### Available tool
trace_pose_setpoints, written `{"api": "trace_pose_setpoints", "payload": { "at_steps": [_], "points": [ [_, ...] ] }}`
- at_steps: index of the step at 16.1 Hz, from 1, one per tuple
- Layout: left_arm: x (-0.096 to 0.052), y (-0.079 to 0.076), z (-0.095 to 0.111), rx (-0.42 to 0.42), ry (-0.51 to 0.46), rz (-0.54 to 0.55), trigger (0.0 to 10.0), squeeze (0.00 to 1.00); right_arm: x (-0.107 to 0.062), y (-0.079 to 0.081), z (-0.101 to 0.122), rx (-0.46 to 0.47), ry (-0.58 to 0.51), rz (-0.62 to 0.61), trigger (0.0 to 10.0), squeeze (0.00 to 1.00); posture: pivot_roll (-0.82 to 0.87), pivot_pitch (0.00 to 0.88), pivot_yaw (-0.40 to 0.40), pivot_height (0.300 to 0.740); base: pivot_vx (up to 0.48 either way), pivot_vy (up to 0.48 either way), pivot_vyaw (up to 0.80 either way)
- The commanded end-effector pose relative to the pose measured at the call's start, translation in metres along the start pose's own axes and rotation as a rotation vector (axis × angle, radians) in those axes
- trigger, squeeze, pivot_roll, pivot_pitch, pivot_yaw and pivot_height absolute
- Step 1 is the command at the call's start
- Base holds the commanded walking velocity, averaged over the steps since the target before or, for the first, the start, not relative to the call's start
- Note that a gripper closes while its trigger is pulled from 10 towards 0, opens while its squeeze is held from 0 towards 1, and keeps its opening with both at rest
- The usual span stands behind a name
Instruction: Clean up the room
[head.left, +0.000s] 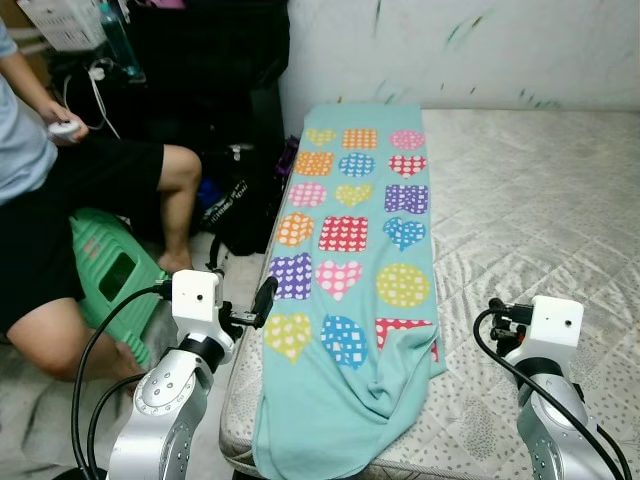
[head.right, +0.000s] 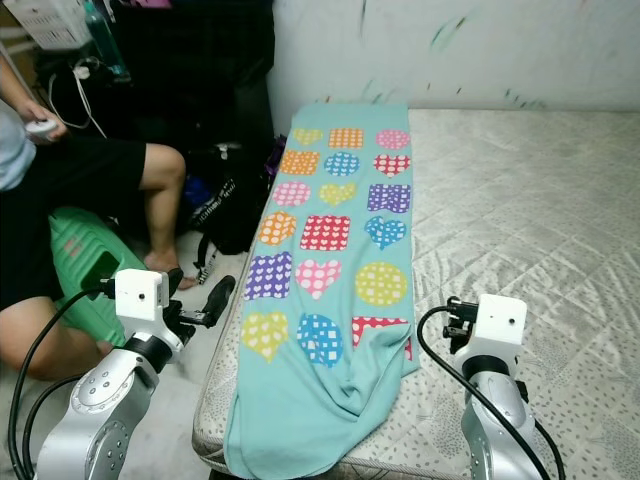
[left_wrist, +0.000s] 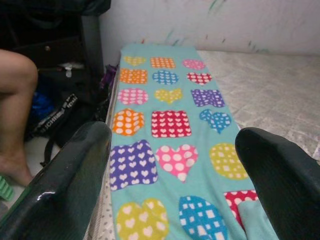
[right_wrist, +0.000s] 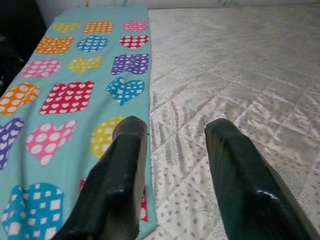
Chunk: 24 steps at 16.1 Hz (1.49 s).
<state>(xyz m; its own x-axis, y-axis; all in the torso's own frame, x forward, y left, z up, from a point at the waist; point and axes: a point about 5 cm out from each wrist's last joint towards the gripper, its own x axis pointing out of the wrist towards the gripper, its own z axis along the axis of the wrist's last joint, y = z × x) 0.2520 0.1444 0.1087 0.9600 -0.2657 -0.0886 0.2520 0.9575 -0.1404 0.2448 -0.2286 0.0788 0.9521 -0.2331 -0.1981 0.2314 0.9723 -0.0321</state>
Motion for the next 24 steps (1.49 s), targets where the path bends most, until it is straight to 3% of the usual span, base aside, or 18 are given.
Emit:
{"api": "trace_pose_setpoints", "payload": {
  "at_steps": [1,4,7,18,24],
  "points": [
    [0.000,0.001,-0.001,0.007,0.006,0.012,10.0,0.00,0.001,-0.002,0.002,0.001,-0.012,-0.014,10.0,1.00,-0.11,0.000,0.089,0.740,0.000,0.000,0.00],
    [0.000,0.006,-0.004,0.015,0.004,0.064,10.0,0.00,0.002,0.008,0.014,0.068,-0.070,0.013,10.0,1.00,-0.11,0.000,0.087,0.740,0.000,0.000,0.00],
    [0.005,0.006,-0.005,0.025,0.003,0.090,10.0,0.00,0.007,0.020,0.019,0.055,-0.088,0.059,10.0,1.00,-0.12,0.000,0.077,0.740,0.000,0.000,0.00],
    [0.007,-0.003,-0.009,-0.008,0.009,0.036,10.0,0.00,0.006,0.015,0.014,0.072,-0.070,0.026,10.0,1.00,-0.13,0.000,0.074,0.740,0.000,0.000,0.00],
    [0.007,0.004,-0.008,0.011,-0.011,0.095,10.0,0.00,0.009,0.010,0.023,0.076,-0.106,0.003,10.0,1.00,-0.14,0.000,0.068,0.740,0.000,0.000,0.00]
  ]
}}
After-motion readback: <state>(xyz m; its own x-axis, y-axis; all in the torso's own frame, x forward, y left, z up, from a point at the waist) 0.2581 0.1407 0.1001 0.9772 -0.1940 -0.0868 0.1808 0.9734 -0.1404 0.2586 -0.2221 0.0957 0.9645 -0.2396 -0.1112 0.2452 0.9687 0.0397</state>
